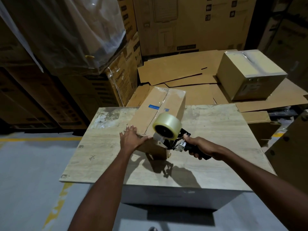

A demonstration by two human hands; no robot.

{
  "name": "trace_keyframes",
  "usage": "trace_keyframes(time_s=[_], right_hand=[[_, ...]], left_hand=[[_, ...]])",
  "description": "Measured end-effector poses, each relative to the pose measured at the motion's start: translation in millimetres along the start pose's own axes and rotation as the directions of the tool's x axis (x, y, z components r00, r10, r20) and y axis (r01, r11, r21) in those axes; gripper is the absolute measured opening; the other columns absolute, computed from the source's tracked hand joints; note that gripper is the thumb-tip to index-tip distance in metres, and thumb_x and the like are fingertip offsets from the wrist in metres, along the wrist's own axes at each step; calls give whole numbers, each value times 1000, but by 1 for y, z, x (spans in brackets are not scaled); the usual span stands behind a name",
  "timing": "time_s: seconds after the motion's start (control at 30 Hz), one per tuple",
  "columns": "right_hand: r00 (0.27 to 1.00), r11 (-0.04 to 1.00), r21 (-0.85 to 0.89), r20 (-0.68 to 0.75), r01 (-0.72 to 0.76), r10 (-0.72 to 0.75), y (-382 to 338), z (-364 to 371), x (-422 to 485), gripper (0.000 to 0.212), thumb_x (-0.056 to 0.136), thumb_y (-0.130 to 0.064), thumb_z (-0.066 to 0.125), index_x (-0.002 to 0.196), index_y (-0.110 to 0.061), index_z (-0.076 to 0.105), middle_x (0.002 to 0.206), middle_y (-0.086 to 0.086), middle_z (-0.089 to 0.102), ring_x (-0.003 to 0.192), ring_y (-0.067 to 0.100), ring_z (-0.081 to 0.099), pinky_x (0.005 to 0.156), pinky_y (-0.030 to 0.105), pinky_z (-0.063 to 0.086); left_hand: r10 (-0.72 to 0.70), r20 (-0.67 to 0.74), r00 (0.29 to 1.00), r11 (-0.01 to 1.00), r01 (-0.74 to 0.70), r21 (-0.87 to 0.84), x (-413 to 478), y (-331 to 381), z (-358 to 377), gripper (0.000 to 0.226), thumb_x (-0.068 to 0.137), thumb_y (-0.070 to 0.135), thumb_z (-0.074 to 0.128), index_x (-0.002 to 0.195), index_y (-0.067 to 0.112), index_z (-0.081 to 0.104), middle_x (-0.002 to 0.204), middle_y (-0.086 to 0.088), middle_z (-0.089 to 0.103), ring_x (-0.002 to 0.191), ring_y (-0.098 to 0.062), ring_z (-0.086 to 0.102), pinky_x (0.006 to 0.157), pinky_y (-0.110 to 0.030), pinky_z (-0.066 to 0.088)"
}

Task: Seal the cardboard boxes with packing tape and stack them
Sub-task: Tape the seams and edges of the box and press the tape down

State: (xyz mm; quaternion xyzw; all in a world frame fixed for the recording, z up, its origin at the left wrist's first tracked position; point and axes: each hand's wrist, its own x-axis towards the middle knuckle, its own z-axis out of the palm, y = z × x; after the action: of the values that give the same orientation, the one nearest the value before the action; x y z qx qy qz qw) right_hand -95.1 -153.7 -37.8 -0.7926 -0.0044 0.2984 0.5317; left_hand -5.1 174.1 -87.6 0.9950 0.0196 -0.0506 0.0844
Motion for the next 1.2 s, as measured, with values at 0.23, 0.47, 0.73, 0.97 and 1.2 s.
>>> trace_keyframes(time_s=[0.23, 0.47, 0.73, 0.97, 1.2], right_hand=[[997, 996, 92, -73, 9, -3, 40, -3, -11, 88, 83, -92, 41, 91, -8, 66, 70, 3, 56, 58, 19, 43, 54, 33, 32], [995, 981, 194, -97, -15, 35, 92, -6, -24, 87, 87, -89, 39, 93, -7, 66, 72, 3, 58, 58, 18, 46, 54, 32, 31], [993, 932, 363, -108, -4, 47, 103, 13, 12, 91, 81, -94, 39, 86, -6, 64, 75, 11, 60, 55, 21, 47, 56, 36, 37], [989, 701, 706, -3, -102, 147, 103, 20, 29, 84, 94, -82, 34, 87, -3, 61, 68, 8, 52, 52, 19, 42, 49, 30, 36], [978, 478, 859, 113, -186, 177, 135, 1, 30, 83, 96, -77, 38, 83, 1, 64, 67, 11, 49, 46, 19, 41, 42, 27, 35]], left_hand=[[-9, -51, 999, 998, 12, 66, -8, 7, -1, 109, 80, 92, 38, 157, 14, 37, 166, -6, 29, 154, -27, 25, 122, -58, 20], [-48, -102, 994, 995, 57, 88, -9, 14, 6, 132, 64, 105, 10, 152, 13, 44, 161, -10, 39, 148, -32, 35, 117, -56, 32], [-86, -143, 986, 991, 99, 87, -11, 36, 21, 116, 76, 94, 23, 150, 9, 47, 159, -14, 40, 149, -33, 33, 119, -55, 27], [-130, -165, 978, 980, 152, 127, 3, 54, 23, 103, 86, 87, 35, 147, 4, 49, 155, -15, 45, 145, -35, 36, 117, -50, 31], [-146, -157, 977, 964, 176, 199, 6, 58, 21, 105, 84, 89, 27, 145, 7, 51, 151, -13, 48, 141, -34, 40, 114, -50, 32]])
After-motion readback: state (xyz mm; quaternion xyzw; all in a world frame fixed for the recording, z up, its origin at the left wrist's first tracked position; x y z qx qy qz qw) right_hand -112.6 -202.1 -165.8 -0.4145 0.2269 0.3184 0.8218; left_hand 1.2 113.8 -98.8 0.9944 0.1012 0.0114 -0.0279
